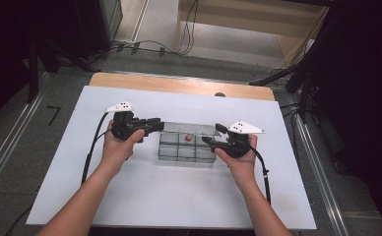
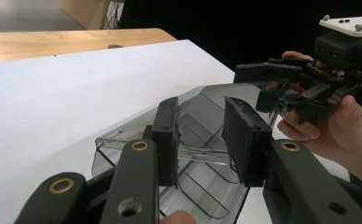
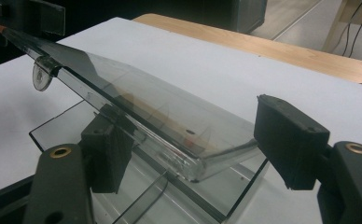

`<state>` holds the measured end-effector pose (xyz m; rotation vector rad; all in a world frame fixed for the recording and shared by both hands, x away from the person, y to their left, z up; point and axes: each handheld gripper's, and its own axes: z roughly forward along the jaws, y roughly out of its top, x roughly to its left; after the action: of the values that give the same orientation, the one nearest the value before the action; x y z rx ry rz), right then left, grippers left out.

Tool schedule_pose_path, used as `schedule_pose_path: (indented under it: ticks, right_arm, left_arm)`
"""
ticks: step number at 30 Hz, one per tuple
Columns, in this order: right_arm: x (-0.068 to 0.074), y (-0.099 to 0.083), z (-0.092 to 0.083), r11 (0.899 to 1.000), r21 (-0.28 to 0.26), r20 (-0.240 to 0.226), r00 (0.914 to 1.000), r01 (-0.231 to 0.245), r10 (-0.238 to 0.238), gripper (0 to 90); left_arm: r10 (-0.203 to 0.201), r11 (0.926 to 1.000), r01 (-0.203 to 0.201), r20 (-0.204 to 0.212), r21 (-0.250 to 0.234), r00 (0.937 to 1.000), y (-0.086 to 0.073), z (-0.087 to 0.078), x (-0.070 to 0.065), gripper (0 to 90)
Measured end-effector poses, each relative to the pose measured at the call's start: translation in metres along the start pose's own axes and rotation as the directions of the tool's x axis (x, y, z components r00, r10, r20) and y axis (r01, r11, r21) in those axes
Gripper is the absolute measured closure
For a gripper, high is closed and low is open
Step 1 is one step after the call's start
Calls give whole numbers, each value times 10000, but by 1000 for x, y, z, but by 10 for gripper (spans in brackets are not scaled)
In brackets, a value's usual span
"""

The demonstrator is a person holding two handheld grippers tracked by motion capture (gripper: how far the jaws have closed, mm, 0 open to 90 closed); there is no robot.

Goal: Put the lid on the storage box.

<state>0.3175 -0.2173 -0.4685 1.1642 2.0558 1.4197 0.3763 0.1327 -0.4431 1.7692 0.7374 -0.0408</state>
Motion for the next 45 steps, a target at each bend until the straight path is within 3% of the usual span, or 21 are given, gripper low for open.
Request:
schedule_pose_path:
  ticks: [4,7,11,24,31,34,36,38,45]
  right_arm:
    - [1,0,0,10000,46,172,9998,-68,67,248]
    - [-3,-3,0,9981,136,72,9982,-603,602,240]
    - [-3,-9,0,9969,265,71,9972,-747,745,246]
    - [-1,-20,-6,9872,530,465,9879,-1503,1480,434]
    - [0,-27,-12,9766,488,423,9773,-2096,2076,538]
    - [-1,-32,-14,9701,549,98,9717,-2364,2362,631]
    - [1,-34,-14,9707,679,-275,9722,-2303,2326,707]
    - [4,-36,-14,9760,705,-184,9780,-2058,2076,752]
    - [9,-43,-14,9838,713,-354,9852,-1646,1674,877]
  left_arm:
    - [-14,10000,14,8,34,10000,-1,0,0,653]
    - [-2,9999,2,0,113,10000,-3,1,0,654]
    - [32,9996,-33,52,280,10000,-6,5,-1,661]
    - [126,9989,-135,195,455,9997,-11,12,-7,673]
    - [297,9980,-310,249,546,9992,-15,15,-12,674]
    - [250,9984,-264,277,503,9993,-18,15,-13,674]
    - [208,9984,-221,262,529,9994,-21,16,-13,674]
    - [181,9982,-196,277,563,9995,-25,16,-13,675]
    - [214,9987,-223,200,467,9996,-32,12,-14,711]
